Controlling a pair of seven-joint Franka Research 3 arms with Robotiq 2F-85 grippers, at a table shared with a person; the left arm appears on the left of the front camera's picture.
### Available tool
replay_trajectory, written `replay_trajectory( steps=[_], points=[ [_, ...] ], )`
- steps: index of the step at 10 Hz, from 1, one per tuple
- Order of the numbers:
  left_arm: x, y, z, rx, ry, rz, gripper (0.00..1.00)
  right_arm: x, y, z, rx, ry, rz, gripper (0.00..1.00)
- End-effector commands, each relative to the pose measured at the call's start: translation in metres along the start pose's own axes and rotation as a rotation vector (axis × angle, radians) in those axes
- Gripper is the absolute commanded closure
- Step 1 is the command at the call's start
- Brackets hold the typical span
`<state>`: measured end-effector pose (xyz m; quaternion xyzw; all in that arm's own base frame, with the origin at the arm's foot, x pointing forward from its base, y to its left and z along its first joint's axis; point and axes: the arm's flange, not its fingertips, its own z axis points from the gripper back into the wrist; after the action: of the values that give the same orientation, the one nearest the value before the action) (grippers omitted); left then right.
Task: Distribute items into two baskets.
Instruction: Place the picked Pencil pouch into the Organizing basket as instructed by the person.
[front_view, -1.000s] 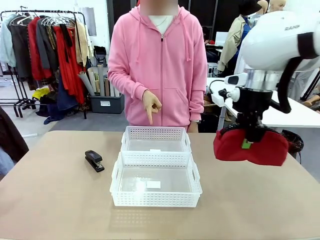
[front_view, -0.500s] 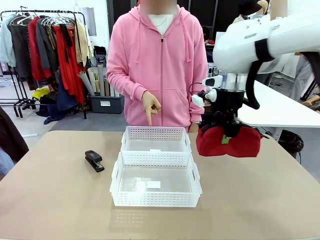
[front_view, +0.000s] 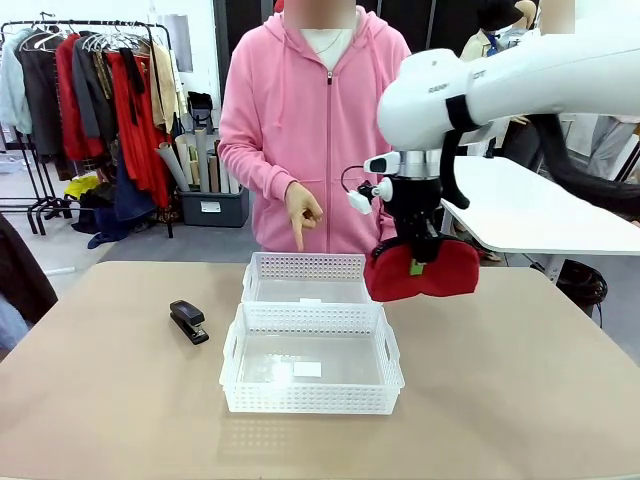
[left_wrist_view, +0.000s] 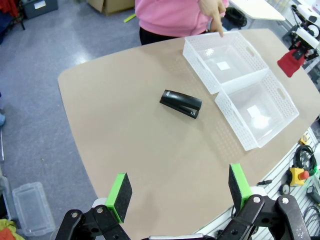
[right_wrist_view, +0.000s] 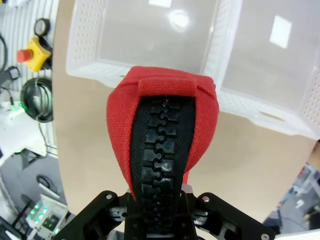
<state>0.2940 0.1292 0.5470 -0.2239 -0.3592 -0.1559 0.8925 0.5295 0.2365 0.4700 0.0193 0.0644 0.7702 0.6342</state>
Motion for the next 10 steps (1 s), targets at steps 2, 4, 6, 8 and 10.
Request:
replay_trajectory(
  steps=[2, 4, 6, 8, 10],
  points=[
    [0.0, 0.0, 0.0, -0.001, -0.002, -0.002, 0.0, 0.02, -0.022, 0.014, -0.041, 0.023, -0.05, 1.0],
    [0.0, 0.0, 0.0, -0.001, -0.002, -0.002, 0.0, 0.03, -0.031, 0.017, -0.046, -0.033, -0.069, 1.0],
    [0.0, 0.0, 0.0, -0.001, -0.002, -0.002, 0.0, 0.044, -0.042, 0.017, -0.071, -0.073, -0.1, 1.0],
    [0.0, 0.0, 0.0, -0.001, -0.002, -0.002, 0.0, 0.06, -0.055, 0.015, -0.085, -0.074, -0.093, 1.0],
    [0.0, 0.0, 0.0, -0.001, -0.002, -0.002, 0.0, 0.074, -0.065, 0.014, -0.115, -0.071, -0.092, 1.0]
  ],
)
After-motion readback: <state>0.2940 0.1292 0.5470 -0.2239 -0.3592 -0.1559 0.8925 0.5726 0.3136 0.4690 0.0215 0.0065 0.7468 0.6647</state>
